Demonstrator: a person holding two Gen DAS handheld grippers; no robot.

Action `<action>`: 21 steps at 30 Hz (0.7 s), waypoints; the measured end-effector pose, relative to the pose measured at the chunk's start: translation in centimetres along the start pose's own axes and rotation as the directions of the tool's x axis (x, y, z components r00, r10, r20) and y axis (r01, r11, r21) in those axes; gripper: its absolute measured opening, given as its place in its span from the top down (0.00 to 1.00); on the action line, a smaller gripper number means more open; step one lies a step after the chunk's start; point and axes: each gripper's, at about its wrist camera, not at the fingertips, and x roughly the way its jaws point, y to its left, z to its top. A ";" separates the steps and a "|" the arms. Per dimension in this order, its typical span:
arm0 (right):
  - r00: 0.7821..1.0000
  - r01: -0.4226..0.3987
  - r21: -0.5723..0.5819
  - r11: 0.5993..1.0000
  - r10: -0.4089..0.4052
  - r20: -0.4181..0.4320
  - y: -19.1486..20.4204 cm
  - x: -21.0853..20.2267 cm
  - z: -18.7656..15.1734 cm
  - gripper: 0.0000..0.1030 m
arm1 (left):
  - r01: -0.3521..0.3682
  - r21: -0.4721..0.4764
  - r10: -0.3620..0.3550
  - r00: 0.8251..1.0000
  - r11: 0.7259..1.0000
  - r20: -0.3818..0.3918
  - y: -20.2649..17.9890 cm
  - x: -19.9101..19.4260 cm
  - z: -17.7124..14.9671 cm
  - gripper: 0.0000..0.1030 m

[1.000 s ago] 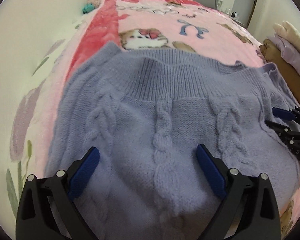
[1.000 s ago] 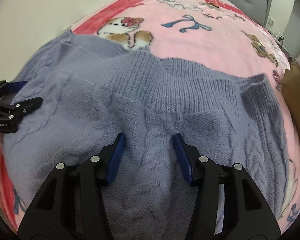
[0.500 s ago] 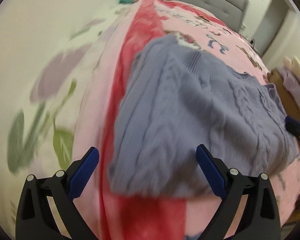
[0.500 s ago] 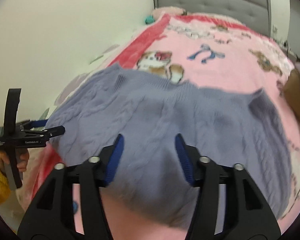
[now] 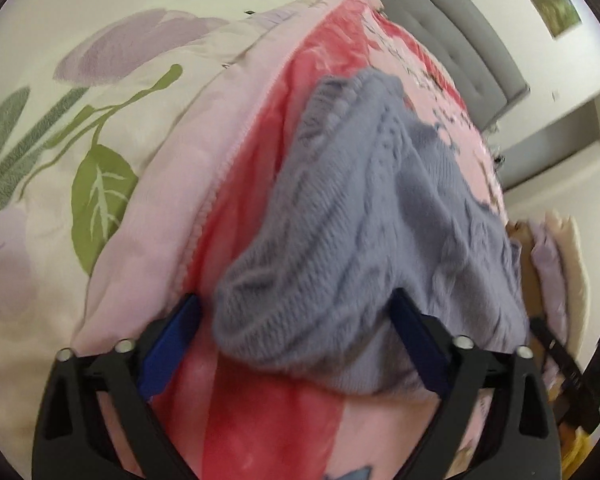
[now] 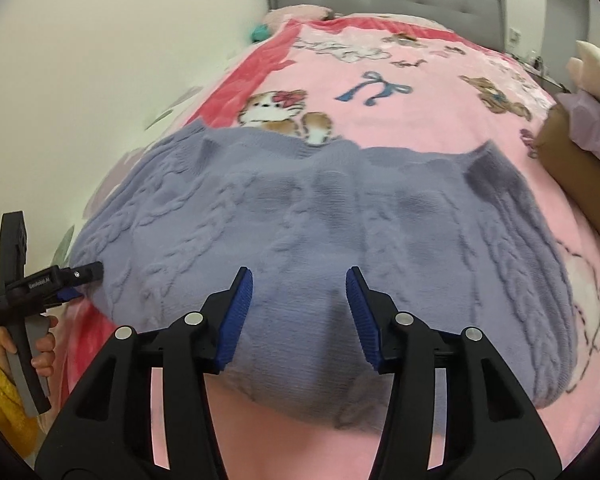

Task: Fold large clothes

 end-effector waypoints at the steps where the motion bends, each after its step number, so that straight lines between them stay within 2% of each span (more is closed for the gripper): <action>1: 1.000 -0.014 0.015 1.000 0.015 -0.015 -0.6 0.1 -0.1 0.53 | 0.017 -0.008 -0.017 1.000 1.000 0.001 0.1 0.1 0.1 0.38; 4: 0.996 -0.056 0.030 0.998 0.057 -0.068 -1.5 1.2 -0.7 0.55 | 0.014 -0.019 -0.014 1.000 1.000 -0.025 -0.5 0.8 0.5 0.53; 7: 0.991 -0.038 -0.030 0.999 0.034 -0.126 -1.1 3.1 -1.9 0.60 | -0.007 -0.012 0.007 1.000 1.000 -0.010 -1.4 0.4 0.5 0.64; 10: 0.994 -0.012 -0.067 0.998 0.004 -0.111 -0.6 3.9 -2.6 0.61 | -0.016 -0.001 0.016 0.998 1.000 0.062 -3.1 -1.5 0.2 0.70; 14: 0.993 -0.042 0.030 0.999 0.045 -0.113 -1.8 4.7 -3.0 0.61 | 0.029 0.020 -0.032 0.991 0.999 0.131 -6.2 -4.6 0.8 0.75; 16: 0.993 -0.060 0.063 0.996 0.066 -0.101 -2.3 4.7 -3.2 0.61 | 0.057 0.104 -0.075 0.982 0.993 0.172 -9.5 -6.6 1.7 0.77; 18: 0.995 -0.065 0.072 0.995 0.071 -0.072 -2.4 4.5 -3.7 0.61 | 0.098 0.218 -0.137 0.975 0.971 0.174 -13.9 -7.8 3.0 0.78; 19: 0.996 -0.072 0.082 0.994 0.076 -0.055 -2.5 4.3 -4.0 0.61 | 0.109 0.266 -0.156 0.974 0.958 0.162 -15.9 -7.9 3.5 0.78; 21: 0.996 -0.091 0.140 0.986 0.090 0.014 -3.3 3.9 -5.1 0.61 | 0.141 0.382 -0.207 0.969 0.913 0.136 -20.6 -7.7 4.5 0.78</action>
